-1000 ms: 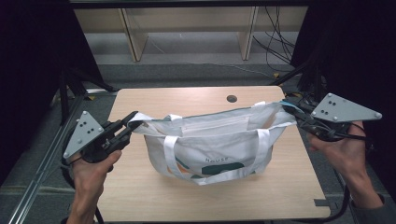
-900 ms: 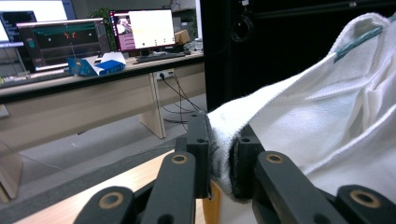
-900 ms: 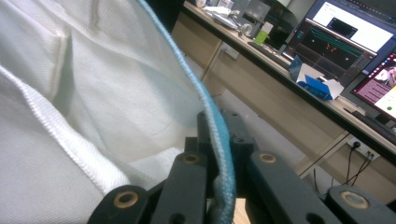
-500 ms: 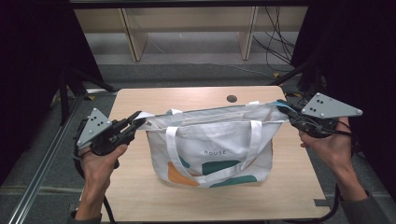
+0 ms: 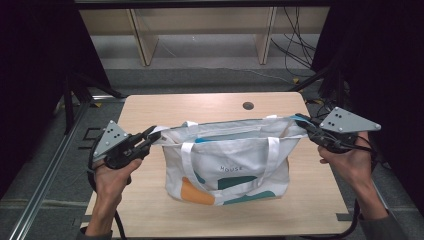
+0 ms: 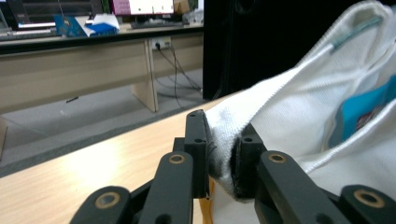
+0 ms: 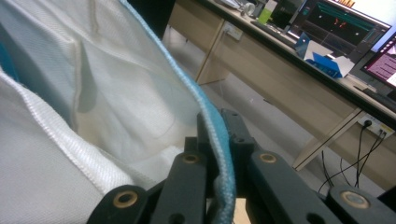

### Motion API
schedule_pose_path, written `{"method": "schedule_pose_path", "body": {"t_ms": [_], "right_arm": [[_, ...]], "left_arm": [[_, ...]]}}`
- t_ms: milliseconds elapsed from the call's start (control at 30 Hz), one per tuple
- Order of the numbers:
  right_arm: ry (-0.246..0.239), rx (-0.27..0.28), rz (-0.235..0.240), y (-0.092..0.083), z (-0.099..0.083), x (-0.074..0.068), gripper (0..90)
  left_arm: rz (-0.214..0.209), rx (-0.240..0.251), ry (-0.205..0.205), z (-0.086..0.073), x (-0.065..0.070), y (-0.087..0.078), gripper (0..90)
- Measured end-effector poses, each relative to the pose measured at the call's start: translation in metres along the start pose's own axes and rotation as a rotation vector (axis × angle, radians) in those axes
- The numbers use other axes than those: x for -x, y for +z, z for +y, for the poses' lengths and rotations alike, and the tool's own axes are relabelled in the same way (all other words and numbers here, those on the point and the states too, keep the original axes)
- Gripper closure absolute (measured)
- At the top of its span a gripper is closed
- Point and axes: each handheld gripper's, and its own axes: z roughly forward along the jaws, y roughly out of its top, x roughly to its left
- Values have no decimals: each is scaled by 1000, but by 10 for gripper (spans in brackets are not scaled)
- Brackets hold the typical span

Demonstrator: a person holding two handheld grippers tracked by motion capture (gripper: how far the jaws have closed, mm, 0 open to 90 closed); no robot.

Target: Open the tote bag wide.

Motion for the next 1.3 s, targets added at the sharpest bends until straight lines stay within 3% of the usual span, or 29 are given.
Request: {"method": "schedule_pose_path", "body": {"t_ms": [200, 300, 367, 467, 633, 767, 833, 900, 1000, 1167, 1300], "right_arm": [[19, -35, 34, 8, -12, -5, 876], [24, -46, 46, 13, -17, -6, 875], [29, -55, 46, 15, -19, -7, 875], [35, -49, 47, 19, -24, -7, 875], [85, -50, 39, 23, -37, -9, 874], [94, -31, 19, 24, -49, -16, 874], [85, -62, 38, 26, -52, -16, 874], [96, -55, 34, 28, -54, -17, 874], [97, -71, 45, 31, -57, -20, 874], [98, -85, 55, 35, -62, -22, 873], [102, -93, 51, 36, -64, -24, 873]], "left_arm": [[-15, -64, -26, -20, -6, 7, 782], [-29, -67, -56, -25, -11, 12, 774], [-26, -83, -44, -27, -11, 14, 772], [-26, -88, -65, -30, -11, 17, 769], [-22, -109, -66, -34, -10, 24, 768], [-30, -125, -61, -38, -10, 26, 766], [-29, -129, -59, -42, -9, 28, 766], [-28, -153, -47, -45, -9, 28, 766], [-41, -161, -71, -52, -11, 30, 767], [-40, -177, -78, -57, -12, 31, 767], [-35, -200, -51, -60, -11, 33, 766]]}}
